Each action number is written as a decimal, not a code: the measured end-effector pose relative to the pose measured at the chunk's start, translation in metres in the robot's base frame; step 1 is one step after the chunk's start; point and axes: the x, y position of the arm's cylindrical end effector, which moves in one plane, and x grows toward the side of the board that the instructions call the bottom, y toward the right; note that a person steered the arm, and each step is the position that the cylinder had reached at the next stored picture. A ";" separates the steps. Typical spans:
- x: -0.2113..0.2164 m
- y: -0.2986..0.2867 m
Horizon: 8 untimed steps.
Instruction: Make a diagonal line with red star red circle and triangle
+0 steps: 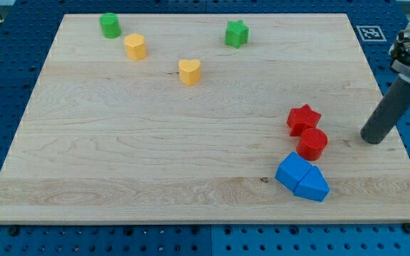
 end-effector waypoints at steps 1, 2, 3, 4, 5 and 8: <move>-0.008 -0.044; -0.018 -0.087; -0.039 -0.110; -0.069 -0.127; -0.072 -0.132; 0.002 -0.109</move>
